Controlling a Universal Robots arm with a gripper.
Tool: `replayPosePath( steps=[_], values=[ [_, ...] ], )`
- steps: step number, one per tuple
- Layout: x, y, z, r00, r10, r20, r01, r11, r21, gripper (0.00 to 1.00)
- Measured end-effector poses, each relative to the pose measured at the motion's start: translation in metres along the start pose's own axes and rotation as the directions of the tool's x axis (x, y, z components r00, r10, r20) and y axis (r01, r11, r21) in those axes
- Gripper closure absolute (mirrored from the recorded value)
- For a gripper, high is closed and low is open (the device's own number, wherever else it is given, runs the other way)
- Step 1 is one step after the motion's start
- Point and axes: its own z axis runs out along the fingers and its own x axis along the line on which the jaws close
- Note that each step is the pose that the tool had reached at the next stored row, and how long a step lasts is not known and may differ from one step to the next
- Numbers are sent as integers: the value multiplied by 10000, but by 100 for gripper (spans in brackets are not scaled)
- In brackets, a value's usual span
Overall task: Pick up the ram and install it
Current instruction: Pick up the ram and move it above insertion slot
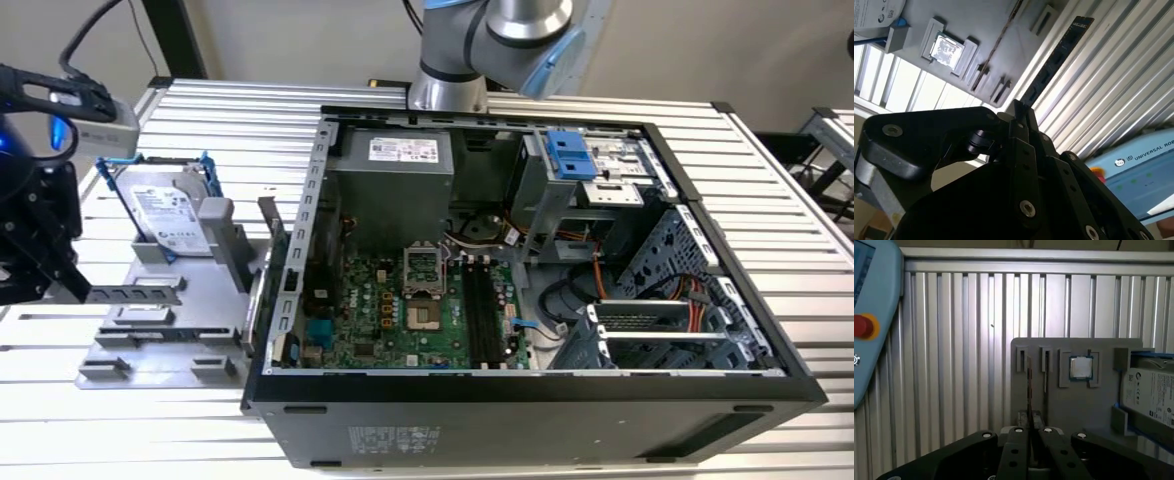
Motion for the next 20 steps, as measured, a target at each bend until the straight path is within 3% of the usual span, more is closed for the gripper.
replayPosePath(
  steps=[20],
  values=[
    [-7, 8, -440, 10000, 0, 0, 0, 10000, 0, 100]
  ],
)
